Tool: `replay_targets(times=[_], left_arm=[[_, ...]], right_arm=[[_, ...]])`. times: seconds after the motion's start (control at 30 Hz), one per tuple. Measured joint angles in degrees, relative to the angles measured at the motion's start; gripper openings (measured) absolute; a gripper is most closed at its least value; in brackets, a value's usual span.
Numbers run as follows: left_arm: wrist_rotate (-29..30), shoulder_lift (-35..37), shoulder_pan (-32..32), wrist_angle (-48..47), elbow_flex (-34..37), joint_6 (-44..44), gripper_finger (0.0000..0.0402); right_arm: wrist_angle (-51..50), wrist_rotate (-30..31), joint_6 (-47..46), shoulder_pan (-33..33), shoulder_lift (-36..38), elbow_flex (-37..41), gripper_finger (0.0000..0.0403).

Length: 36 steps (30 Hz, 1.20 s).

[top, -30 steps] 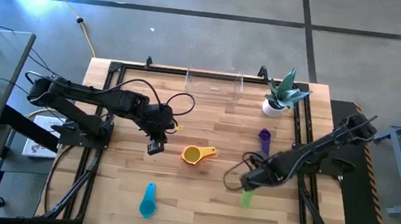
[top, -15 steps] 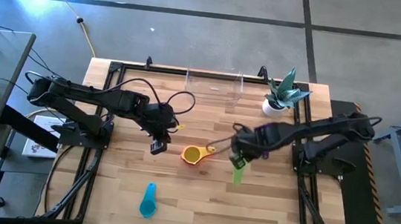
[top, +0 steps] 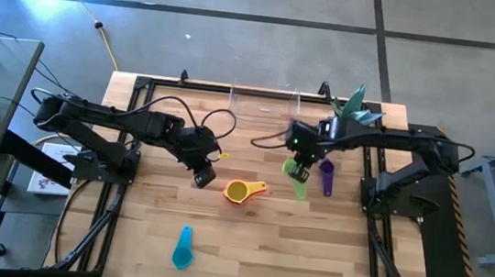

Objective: Nest measuring cups in basket
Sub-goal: Move the green measuring cup to the center

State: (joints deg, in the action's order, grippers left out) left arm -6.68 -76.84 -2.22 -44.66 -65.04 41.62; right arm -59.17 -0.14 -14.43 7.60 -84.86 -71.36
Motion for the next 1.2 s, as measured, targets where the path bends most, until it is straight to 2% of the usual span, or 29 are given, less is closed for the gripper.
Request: replay_targets(times=[0.17,0.43,0.87,1.2], left_arm=[[0.0,0.0,0.0,0.0,0.0,5.9,0.0044],[0.0,0.0,0.0,3.6,0.0,9.2,0.0044],[0.0,0.0,0.0,6.3,0.0,8.6,0.0044],[0.0,0.0,0.0,6.5,0.0,7.2,0.0044]], right_arm=[[1.2,-0.1,12.1,2.8,-0.9,-1.0,0.0000],[0.1,-5.5,16.4,0.1,-5.2,-1.0,0.0000],[4.3,-7.3,9.4,-12.7,-11.1,-0.9,0.0000],[9.5,-9.4,5.1,-19.5,-17.8,-0.9,0.0000]])
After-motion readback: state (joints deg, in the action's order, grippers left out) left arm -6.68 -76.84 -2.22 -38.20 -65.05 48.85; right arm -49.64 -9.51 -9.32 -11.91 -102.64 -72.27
